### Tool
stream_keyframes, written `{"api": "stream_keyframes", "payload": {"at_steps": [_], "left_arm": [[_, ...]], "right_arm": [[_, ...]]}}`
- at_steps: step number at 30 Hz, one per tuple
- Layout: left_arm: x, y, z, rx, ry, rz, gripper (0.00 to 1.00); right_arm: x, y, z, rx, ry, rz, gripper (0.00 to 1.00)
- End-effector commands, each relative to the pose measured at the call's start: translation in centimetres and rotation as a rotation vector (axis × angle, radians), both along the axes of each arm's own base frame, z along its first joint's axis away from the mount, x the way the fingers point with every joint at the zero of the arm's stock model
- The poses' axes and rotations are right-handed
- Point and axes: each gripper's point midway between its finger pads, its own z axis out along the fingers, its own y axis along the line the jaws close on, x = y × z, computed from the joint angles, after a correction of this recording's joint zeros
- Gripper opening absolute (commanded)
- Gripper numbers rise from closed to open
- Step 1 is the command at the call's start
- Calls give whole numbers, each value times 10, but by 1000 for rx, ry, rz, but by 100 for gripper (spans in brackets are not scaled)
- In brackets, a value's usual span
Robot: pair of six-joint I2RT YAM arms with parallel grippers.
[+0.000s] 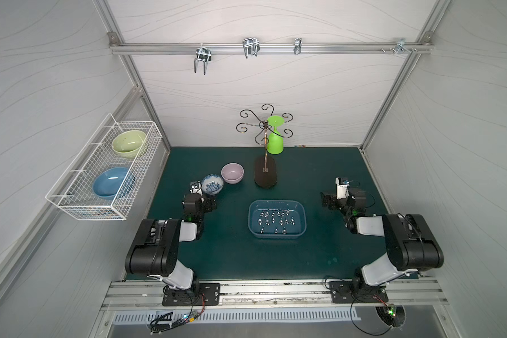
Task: Take out the wing nut from the storage box
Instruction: Pick up the wing nut from the storage box.
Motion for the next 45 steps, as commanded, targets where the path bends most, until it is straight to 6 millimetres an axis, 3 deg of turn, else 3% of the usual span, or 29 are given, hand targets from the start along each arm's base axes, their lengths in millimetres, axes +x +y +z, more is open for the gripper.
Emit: {"api": "stream_keyframes", "payload": {"at_steps": [1, 16, 20, 24, 30, 34, 38, 40, 42, 44, 45], "left_arm": [[17, 1, 25, 6, -89, -5, 100], [16, 2, 25, 6, -93, -2, 100], [16, 0, 34, 12, -98, -11, 100], [6, -5, 51, 115, -29, -15, 100], [-11, -6, 48, 110, -39, 22, 100], [-17, -18, 73, 91, -73, 20, 100], [-25, -47, 123, 62, -78, 1, 100], [-29, -63, 150, -20, -91, 2, 100], [-36, -82, 178, -143, -79, -50, 100], [-45, -89, 185, -270, -45, -38, 100], [-46, -94, 177, -335, -48, -41, 100]], "right_arm": [[7, 5, 7, -1, -30, 17, 99], [7, 4, 7, 8, -30, 18, 99], [8, 1, 7, 7, -27, 0, 99], [10, -3, 13, -3, -21, -29, 99], [10, 9, 27, -55, 36, 1, 99], [0, 31, 47, -131, 42, 9, 99], [-19, 82, 90, -66, 112, 172, 99], [-36, 108, 123, 68, 82, 293, 99], [-48, 119, 150, 236, 8, 324, 99], [-53, 113, 152, 436, 38, 230, 99], [-51, 105, 146, 555, 101, 136, 99]]}}
